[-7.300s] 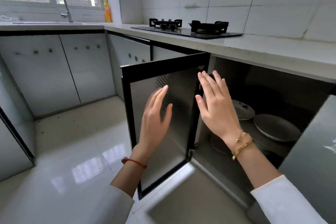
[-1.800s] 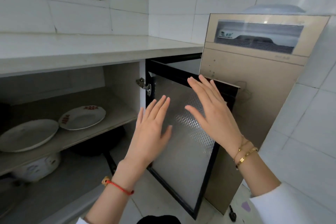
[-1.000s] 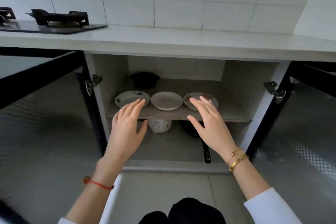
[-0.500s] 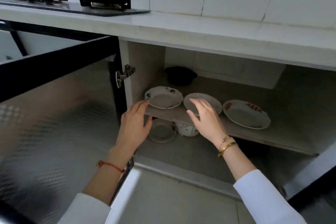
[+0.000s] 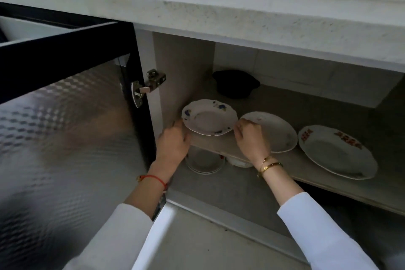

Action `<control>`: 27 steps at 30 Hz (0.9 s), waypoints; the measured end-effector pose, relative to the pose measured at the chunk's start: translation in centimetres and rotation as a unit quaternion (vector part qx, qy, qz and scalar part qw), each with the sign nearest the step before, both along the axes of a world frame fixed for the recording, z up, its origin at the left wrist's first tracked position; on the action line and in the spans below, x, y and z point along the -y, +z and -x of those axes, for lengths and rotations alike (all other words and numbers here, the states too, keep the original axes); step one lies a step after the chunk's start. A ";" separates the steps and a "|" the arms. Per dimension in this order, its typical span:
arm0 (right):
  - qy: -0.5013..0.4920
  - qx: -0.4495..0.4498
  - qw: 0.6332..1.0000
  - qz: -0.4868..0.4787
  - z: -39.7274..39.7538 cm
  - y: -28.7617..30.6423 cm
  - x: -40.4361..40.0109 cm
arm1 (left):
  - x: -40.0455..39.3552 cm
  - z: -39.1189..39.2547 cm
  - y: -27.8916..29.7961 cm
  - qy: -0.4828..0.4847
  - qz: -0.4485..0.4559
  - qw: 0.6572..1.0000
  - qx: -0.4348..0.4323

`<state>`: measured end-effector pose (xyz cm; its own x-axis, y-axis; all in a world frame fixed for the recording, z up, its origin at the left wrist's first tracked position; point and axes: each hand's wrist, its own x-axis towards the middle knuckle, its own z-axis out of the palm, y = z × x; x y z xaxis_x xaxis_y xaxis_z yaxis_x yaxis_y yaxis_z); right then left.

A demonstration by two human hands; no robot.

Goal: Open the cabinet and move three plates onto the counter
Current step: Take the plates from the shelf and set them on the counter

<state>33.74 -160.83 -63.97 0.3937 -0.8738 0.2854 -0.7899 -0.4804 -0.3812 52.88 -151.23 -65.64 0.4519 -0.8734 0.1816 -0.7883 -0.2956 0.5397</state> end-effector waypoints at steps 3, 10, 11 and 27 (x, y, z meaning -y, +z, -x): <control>-0.025 -0.011 1.000 0.007 -0.6 -1.7 0.2 | 1.7 -0.5 -0.8 -0.002 -0.022 0.999 -0.027; -0.083 -0.020 0.996 -0.031 -2.2 -3.2 1.3 | 4.9 -1.7 -2.2 0.007 -0.004 0.999 -0.051; -0.087 -0.016 0.995 -0.037 -2.4 -3.3 1.5 | 5.2 -1.9 -2.3 0.011 0.001 0.998 -0.057; -0.137 0.238 0.942 -0.192 -4.1 -4.3 2.9 | 5.7 -2.0 -3.1 0.033 0.072 0.979 -0.185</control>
